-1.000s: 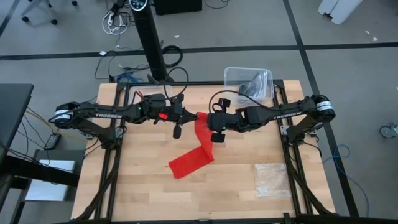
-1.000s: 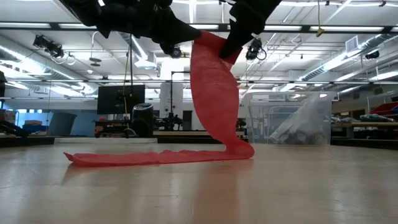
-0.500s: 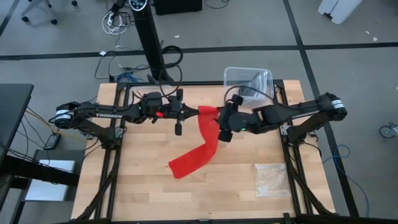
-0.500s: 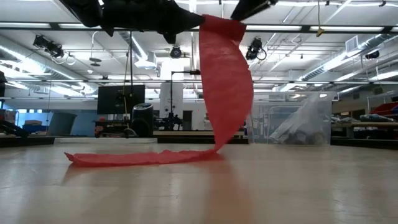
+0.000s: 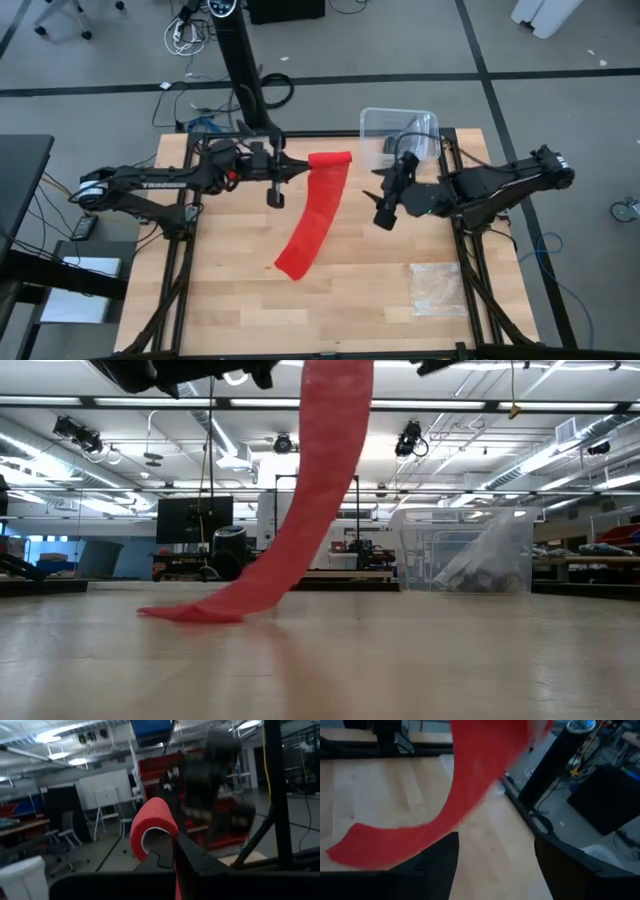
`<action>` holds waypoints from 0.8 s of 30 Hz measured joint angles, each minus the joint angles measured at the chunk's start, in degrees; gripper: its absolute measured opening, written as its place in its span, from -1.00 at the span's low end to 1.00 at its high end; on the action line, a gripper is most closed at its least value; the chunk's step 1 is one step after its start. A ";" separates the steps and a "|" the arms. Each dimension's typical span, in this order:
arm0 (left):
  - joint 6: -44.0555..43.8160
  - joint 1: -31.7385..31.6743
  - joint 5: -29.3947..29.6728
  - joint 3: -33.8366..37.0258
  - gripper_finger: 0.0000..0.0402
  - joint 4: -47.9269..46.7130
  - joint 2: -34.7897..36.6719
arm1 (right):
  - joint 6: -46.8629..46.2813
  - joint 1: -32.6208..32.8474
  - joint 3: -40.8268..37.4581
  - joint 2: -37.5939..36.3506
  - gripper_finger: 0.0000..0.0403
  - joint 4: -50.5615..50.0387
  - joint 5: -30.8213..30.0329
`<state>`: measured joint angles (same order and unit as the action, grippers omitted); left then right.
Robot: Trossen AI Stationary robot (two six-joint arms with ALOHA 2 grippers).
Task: Roll bandage
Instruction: Roll the red bandage
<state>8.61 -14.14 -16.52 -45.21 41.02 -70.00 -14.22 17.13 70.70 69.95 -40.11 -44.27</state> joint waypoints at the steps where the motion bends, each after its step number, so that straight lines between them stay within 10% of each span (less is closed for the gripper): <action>1: 0.01 -0.22 -0.41 0.00 -1.00 -0.12 0.98 | -1.22 0.07 -2.01 -0.04 0.27 1.49 0.04; 15: 0.16 -2.94 -2.91 -0.02 -1.00 -3.52 9.54 | -7.67 -0.21 -37.70 12.32 0.21 73.88 6.93; 24: 1.75 -3.05 -3.10 -0.02 -1.00 -2.93 9.78 | -11.53 -3.46 -35.26 28.30 0.18 85.93 10.21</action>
<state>10.36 -17.19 -19.62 -45.23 38.09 -60.22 -25.75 13.68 35.44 98.25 45.83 -34.06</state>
